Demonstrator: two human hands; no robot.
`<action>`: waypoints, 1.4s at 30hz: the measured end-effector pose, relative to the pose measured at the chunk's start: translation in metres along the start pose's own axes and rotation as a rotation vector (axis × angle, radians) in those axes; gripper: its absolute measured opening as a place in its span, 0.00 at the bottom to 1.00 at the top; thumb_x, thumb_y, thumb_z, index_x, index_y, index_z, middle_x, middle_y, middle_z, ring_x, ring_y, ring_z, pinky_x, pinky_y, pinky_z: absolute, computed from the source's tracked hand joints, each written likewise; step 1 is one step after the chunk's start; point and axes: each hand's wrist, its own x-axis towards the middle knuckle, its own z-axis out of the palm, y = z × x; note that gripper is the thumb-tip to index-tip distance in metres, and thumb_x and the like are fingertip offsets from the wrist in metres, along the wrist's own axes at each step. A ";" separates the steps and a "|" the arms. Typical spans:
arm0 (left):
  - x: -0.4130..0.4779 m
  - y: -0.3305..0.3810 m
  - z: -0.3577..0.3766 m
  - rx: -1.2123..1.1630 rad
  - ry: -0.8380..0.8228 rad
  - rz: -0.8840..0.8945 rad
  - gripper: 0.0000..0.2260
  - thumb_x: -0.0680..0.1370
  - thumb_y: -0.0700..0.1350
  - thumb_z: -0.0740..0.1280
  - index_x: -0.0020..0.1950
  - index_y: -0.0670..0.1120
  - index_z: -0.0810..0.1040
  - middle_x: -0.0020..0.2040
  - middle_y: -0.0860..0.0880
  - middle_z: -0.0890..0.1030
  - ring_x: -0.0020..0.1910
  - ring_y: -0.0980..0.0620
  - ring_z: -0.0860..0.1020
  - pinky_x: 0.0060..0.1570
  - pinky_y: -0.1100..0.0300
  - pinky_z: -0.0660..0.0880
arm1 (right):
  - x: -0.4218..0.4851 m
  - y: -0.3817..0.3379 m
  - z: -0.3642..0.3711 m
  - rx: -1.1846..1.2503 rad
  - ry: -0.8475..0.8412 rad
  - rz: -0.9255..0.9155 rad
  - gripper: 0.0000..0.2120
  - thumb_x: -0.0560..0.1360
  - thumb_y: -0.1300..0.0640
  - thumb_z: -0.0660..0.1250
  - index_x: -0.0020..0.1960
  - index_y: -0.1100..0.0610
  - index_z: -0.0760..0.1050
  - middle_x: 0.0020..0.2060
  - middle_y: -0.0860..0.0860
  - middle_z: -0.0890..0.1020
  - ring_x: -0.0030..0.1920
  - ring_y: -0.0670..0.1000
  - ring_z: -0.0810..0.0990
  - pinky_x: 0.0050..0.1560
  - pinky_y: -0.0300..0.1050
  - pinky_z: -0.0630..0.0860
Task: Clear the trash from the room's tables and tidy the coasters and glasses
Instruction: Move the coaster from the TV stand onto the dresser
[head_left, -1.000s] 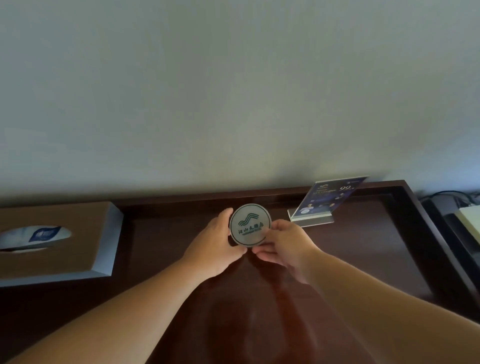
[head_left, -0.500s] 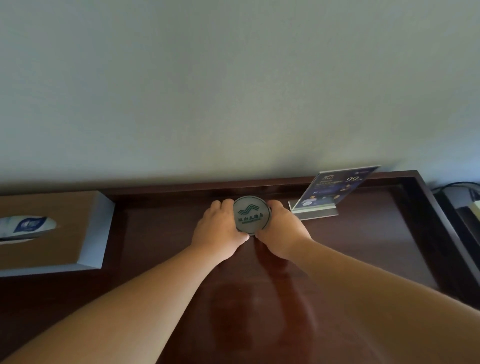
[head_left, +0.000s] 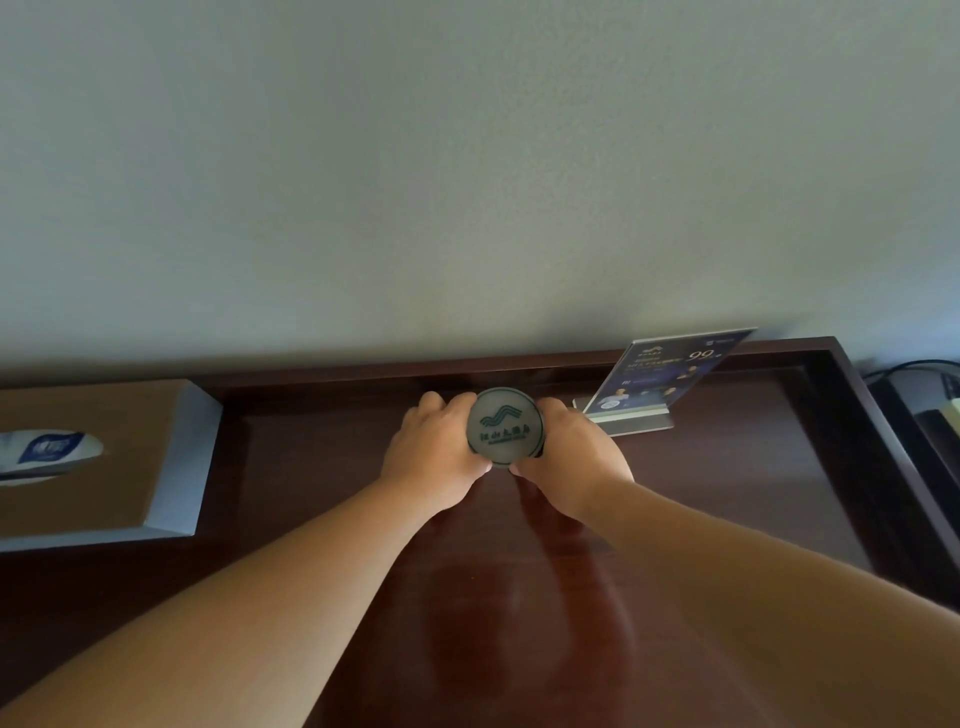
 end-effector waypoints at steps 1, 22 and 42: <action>0.000 -0.001 0.000 -0.003 0.000 0.003 0.25 0.71 0.51 0.72 0.66 0.55 0.69 0.51 0.51 0.67 0.57 0.44 0.70 0.51 0.52 0.71 | -0.001 0.000 0.001 0.001 0.006 0.001 0.23 0.69 0.50 0.73 0.59 0.55 0.69 0.52 0.52 0.78 0.48 0.54 0.78 0.40 0.43 0.71; -0.044 -0.015 -0.031 -0.098 0.007 0.038 0.25 0.76 0.52 0.67 0.71 0.54 0.64 0.56 0.53 0.70 0.54 0.52 0.72 0.51 0.54 0.73 | -0.055 0.015 -0.016 0.049 0.082 0.000 0.30 0.73 0.47 0.69 0.71 0.48 0.61 0.53 0.49 0.78 0.52 0.52 0.78 0.46 0.44 0.73; -0.236 -0.011 -0.048 -0.041 0.216 -0.144 0.20 0.77 0.51 0.64 0.69 0.54 0.67 0.57 0.53 0.72 0.52 0.52 0.74 0.51 0.56 0.73 | -0.207 0.039 -0.012 0.144 -0.004 -0.308 0.24 0.72 0.48 0.68 0.66 0.43 0.68 0.47 0.39 0.73 0.44 0.39 0.75 0.43 0.35 0.70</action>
